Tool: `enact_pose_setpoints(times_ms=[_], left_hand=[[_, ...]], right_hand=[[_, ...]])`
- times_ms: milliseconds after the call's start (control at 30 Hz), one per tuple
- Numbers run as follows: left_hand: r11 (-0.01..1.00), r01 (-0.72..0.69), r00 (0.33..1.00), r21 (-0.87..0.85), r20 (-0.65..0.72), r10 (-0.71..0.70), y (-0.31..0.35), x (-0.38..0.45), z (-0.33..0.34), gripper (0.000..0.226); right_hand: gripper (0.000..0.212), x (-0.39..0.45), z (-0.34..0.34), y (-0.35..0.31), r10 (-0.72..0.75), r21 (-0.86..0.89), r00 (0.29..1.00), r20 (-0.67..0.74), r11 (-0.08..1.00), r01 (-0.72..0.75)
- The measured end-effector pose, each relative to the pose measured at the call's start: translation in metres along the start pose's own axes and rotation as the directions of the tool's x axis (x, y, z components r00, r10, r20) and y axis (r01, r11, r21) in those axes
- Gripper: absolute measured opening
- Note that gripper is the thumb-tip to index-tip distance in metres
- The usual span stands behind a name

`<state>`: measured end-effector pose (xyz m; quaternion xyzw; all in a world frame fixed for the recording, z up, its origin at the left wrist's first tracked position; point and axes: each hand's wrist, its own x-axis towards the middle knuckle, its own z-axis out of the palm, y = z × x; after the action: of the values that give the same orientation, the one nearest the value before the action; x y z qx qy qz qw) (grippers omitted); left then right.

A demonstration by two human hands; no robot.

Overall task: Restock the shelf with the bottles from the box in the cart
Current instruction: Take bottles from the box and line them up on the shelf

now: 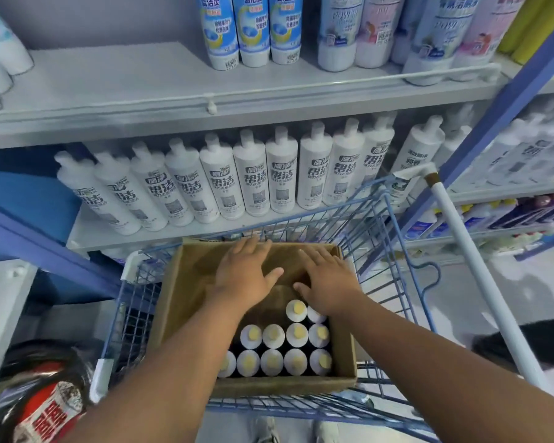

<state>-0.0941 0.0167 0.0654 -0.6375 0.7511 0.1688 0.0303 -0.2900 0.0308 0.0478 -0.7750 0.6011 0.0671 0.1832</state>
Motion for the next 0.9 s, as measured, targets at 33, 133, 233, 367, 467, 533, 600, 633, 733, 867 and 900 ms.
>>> enact_pose_setpoints(times_ms=[33,133,233,367,467,533,600,633,733,867,900], left_hand=[[1.000,-0.001,1.000,-0.008,0.022,0.002,-0.001,0.002,0.009,0.073],[0.999,-0.018,0.996,-0.044,0.088,0.022,-0.003,0.006,0.038,0.072],[0.997,-0.037,0.987,-0.074,0.151,0.048,-0.007,0.013,0.063,0.072],[0.992,-0.069,0.978,-0.103,0.189,0.087,-0.010,0.023,0.093,0.073],[0.989,-0.069,0.964,-0.134,0.245,0.101,-0.008,0.028,0.118,0.073],[0.985,-0.077,0.956,-0.152,0.269,0.116,-0.005,0.032,0.133,0.073],[0.984,-0.083,0.948,-0.161,0.292,0.128,-0.002,0.037,0.150,0.071],[0.983,-0.084,0.943,-0.164,0.305,0.131,-0.001,0.040,0.160,0.069],[0.971,-0.053,0.920,-0.235,0.367,0.139,0.000,0.043,0.191,0.072],[0.914,0.042,0.918,-0.404,0.377,0.125,0.002,0.046,0.218,0.068],[0.904,0.054,0.927,-0.424,0.358,0.112,0.002,0.046,0.223,0.065]], right_hand=[[0.077,0.001,0.008,0.002,0.021,0.011,0.999,0.027,1.000,-0.021],[0.078,0.002,0.032,0.007,0.071,0.059,0.991,0.110,0.995,-0.077],[0.077,0.003,0.052,0.009,0.099,0.099,0.982,0.163,0.988,-0.116],[0.080,0.010,0.079,0.011,0.179,0.160,0.959,0.220,0.963,-0.216],[0.081,0.016,0.100,0.013,0.234,0.201,0.936,0.262,0.936,-0.290],[0.082,0.021,0.113,0.016,0.258,0.213,0.916,0.308,0.919,-0.331],[0.083,0.026,0.126,0.021,0.279,0.233,0.900,0.335,0.901,-0.366],[0.082,0.028,0.131,0.024,0.288,0.249,0.895,0.342,0.890,-0.382],[0.081,0.032,0.145,0.029,0.303,0.329,0.879,0.368,0.842,-0.427],[0.068,0.037,0.155,0.031,0.329,0.287,0.881,0.341,0.855,-0.431],[0.064,0.038,0.157,0.031,0.345,0.297,0.883,0.318,0.849,-0.438]])
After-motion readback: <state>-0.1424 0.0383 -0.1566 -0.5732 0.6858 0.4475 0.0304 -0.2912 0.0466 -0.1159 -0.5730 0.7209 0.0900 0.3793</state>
